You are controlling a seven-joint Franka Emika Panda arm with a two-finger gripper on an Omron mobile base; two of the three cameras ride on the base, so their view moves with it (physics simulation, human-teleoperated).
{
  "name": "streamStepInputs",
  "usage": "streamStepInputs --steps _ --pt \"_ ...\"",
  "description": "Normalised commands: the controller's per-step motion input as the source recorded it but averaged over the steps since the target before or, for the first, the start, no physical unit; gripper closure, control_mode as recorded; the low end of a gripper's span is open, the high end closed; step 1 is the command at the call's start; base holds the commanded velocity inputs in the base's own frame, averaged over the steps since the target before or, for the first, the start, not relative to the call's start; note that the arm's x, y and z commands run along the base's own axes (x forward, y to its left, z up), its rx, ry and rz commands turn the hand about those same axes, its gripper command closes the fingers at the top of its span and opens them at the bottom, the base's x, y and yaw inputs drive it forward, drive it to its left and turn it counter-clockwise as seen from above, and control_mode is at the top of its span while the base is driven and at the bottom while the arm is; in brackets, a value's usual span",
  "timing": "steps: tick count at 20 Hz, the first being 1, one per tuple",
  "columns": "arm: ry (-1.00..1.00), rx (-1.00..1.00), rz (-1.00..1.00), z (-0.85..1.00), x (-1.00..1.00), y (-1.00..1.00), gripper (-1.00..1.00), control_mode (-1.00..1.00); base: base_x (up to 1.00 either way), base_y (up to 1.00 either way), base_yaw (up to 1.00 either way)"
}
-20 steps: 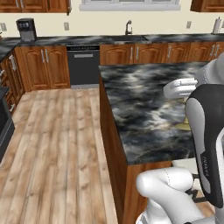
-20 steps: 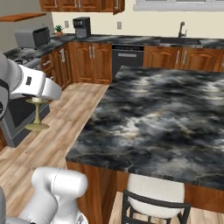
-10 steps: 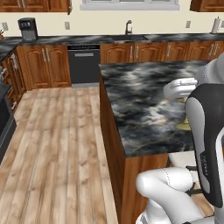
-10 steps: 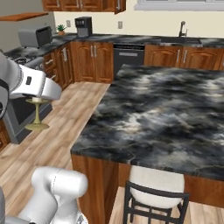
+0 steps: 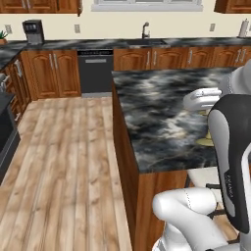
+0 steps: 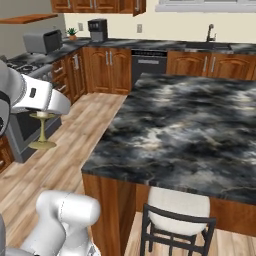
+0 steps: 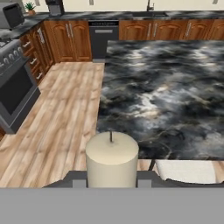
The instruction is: Get the candle and the liquor from the cabinet and move them to the dining counter.
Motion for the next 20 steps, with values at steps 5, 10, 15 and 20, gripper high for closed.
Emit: streamStepInputs --steps 5,10,15,20 --pt "0.0 0.0 0.0 0.0 0.0 0.0 1.0 1.0 0.0 -0.92 0.0" --pt "0.0 0.0 0.0 0.0 0.0 0.0 1.0 1.0 -0.64 -0.44 -0.01" --pt "0.0 0.0 0.0 0.0 0.0 0.0 1.0 1.0 -0.49 0.0 -0.03" --pt "0.0 0.0 0.0 0.0 0.0 0.0 1.0 1.0 -0.01 -0.54 0.0"
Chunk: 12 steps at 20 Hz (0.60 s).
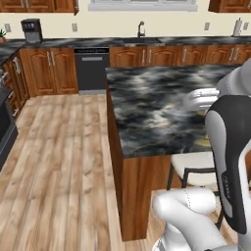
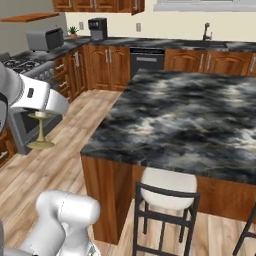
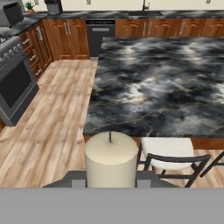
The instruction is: Get the candle and the liquor from the cabinet and move them to the dining counter.
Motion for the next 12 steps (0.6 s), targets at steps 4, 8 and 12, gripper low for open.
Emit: streamStepInputs --steps 4,8,12 --pt "0.0 0.0 0.0 0.0 0.0 0.0 1.0 1.0 0.0 -0.83 0.0" --pt "0.0 0.0 0.0 0.0 0.0 0.0 1.0 1.0 0.07 -0.68 -0.01" --pt "0.0 0.0 0.0 0.0 0.0 0.0 1.0 1.0 0.2 -0.68 -0.01"
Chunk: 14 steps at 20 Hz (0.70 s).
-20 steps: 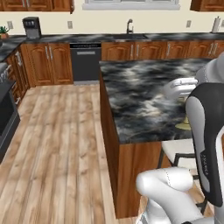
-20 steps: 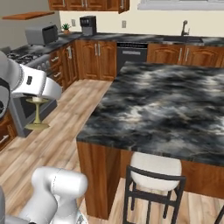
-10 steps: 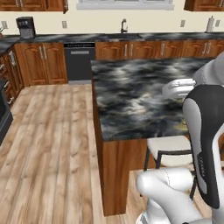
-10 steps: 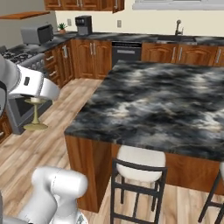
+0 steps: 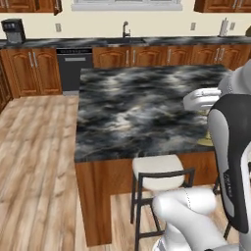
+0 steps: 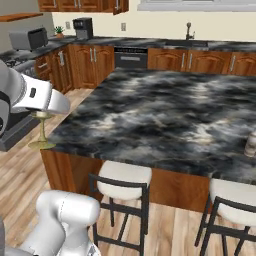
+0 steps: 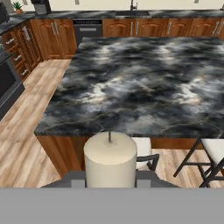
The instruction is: Get the candle and the liquor from the cabinet and move them to the dining counter.
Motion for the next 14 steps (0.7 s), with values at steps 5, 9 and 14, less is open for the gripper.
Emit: streamStepInputs --steps 5,9,14 --pt "0.0 0.0 0.0 0.0 0.0 0.0 1.0 1.0 0.38 -0.52 -0.07" --pt "0.0 0.0 0.0 0.0 0.0 0.0 1.0 1.0 0.51 -0.26 -0.11" --pt "0.0 0.0 0.0 0.0 0.0 0.0 1.0 1.0 0.43 -0.02 -0.08"
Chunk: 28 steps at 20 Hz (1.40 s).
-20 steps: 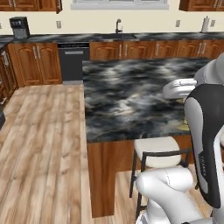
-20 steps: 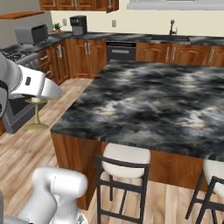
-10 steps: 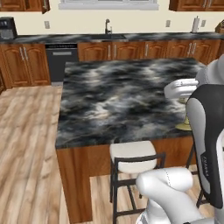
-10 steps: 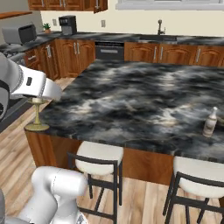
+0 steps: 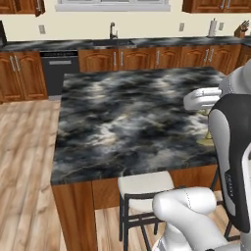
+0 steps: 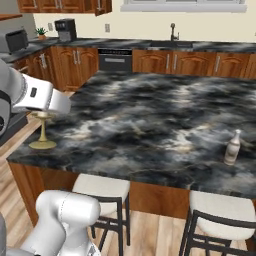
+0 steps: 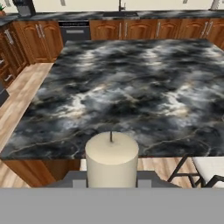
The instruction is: Get the candle and the liquor from the cabinet and move them to the dining counter.
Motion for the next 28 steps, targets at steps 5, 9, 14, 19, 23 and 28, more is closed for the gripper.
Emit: streamStepInputs --steps 5,9,14,19,23,28 --pt "0.0 0.0 0.0 0.0 0.0 0.0 1.0 1.0 0.44 0.0 -0.02" --pt "0.0 0.0 0.0 0.0 0.0 0.0 1.0 1.0 0.28 0.0 0.0" --pt "0.0 0.0 0.01 -0.12 0.28 0.0 1.0 -1.0 0.3 0.01 0.0" --pt "0.02 0.0 0.28 -0.6 0.97 0.04 1.0 -1.0 0.0 0.0 0.0" --pt "0.14 0.04 0.48 -0.86 0.71 0.03 1.0 -1.0 0.0 0.0 0.0" --pt "0.06 0.0 0.32 -0.77 0.48 0.09 1.0 -1.0 0.0 0.0 0.0"
